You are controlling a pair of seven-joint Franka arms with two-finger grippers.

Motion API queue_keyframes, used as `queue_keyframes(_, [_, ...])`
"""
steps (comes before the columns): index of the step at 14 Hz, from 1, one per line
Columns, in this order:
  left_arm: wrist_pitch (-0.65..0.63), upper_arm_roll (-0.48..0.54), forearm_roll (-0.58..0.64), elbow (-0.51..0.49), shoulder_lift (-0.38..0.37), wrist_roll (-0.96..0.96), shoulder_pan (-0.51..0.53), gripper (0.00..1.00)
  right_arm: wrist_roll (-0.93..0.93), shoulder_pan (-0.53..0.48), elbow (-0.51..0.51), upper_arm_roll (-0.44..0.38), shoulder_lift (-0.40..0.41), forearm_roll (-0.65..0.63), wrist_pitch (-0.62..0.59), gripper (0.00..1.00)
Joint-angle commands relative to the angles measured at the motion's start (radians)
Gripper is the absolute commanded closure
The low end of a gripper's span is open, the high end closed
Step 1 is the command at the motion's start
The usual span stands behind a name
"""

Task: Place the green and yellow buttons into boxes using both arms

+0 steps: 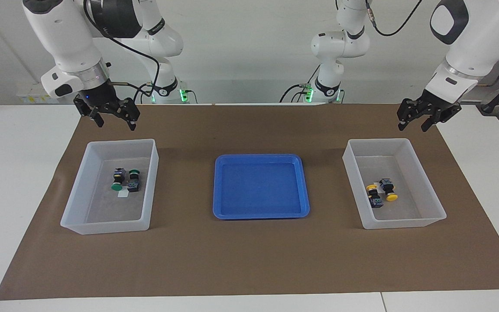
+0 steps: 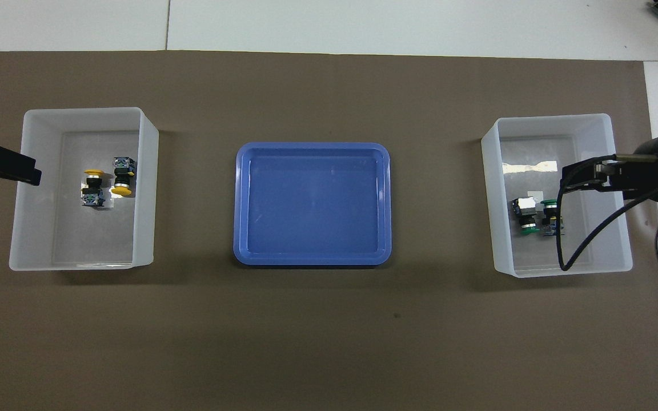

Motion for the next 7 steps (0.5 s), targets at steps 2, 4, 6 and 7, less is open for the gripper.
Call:
queue_keyframes(2, [0.013, -0.002, 0.044, -0.029, -0.024, -0.002, -0.025, 0.00, -0.029, -0.014, -0.013, 0.006, -0.015, 0.015, -0.007, 0.00])
queue_keyframes(4, [0.027, -0.002, 0.060, -0.030, -0.024, -0.007, -0.039, 0.00, -0.031, -0.014, -0.013, 0.006, -0.015, 0.015, -0.007, 0.00])
queue_keyframes(6, [0.028, -0.002, 0.060, -0.029, -0.024, -0.007, -0.039, 0.00, -0.029, -0.014, -0.013, 0.006, -0.015, 0.015, -0.007, 0.00])
queue_keyframes(7, [0.028, -0.002, 0.058, -0.029, -0.024, -0.008, -0.038, 0.00, -0.031, -0.014, -0.013, 0.006, -0.015, 0.015, -0.007, 0.00])
